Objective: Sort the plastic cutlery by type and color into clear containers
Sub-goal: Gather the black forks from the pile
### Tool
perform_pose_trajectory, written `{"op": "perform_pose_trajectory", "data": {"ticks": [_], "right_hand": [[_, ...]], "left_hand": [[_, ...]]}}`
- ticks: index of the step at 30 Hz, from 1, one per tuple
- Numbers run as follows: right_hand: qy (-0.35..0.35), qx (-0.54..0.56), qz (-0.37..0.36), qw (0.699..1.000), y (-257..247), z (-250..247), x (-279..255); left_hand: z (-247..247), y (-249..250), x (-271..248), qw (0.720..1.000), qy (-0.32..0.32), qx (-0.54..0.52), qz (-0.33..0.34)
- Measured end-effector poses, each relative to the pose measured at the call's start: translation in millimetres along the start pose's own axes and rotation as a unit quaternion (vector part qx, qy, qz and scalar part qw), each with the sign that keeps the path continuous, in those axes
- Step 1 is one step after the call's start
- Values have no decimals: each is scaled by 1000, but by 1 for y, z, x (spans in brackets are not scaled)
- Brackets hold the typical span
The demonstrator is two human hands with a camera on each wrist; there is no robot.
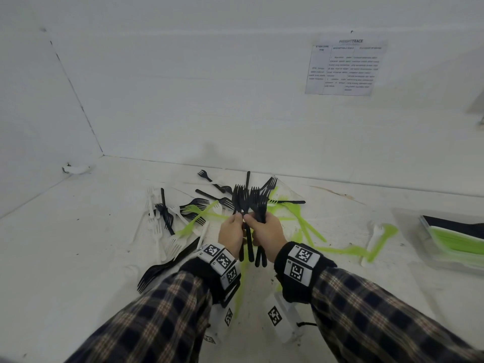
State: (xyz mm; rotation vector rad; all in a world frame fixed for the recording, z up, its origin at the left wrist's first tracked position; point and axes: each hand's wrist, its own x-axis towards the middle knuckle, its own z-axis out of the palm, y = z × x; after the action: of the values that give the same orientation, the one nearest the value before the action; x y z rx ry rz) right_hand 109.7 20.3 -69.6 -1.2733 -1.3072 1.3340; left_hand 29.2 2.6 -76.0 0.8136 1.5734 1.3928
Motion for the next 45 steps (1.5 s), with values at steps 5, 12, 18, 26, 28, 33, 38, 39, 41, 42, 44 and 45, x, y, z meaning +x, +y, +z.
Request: {"op": "perform_pose_trajectory", "data": {"ticks": [5, 12, 18, 26, 28, 33, 38, 39, 41, 42, 44, 45], "right_hand": [[-16, 0, 5, 1000, -2, -6, -5], [-21, -7, 43, 999, -11, -9, -10], [-45, -44, 2, 998, -9, -7, -14], [7, -101, -45, 994, -7, -6, -14], [33, -130, -48, 990, -6, -4, -11], [11, -149, -13, 989, -4, 10, -6], [32, -162, -16, 986, -7, 19, -6], [56, -167, -26, 984, -8, 18, -5], [60, -157, -33, 985, -12, 19, -4], [39, -144, -18, 989, -13, 22, -4], [-10, -126, 22, 992, -14, 31, -1], [-29, -123, 41, 991, -12, 35, 2]], "left_hand": [[7, 3, -7, 997, -38, -48, -37], [9, 1, -10, 997, -20, -53, -53], [11, 1, -12, 995, -8, -76, -63], [11, -4, -7, 994, -20, -84, -71], [10, -5, -7, 992, -24, -98, -77], [5, -8, -3, 995, -31, -65, -76], [-2, -7, 2, 993, -31, -81, -75], [-3, -7, 3, 994, -30, -80, -74], [-4, -8, 4, 995, -40, -65, -68], [-5, -9, 4, 995, -49, -57, -64], [-9, -9, 6, 996, -58, -43, -59], [-12, -10, 7, 996, -58, -38, -60]]}}
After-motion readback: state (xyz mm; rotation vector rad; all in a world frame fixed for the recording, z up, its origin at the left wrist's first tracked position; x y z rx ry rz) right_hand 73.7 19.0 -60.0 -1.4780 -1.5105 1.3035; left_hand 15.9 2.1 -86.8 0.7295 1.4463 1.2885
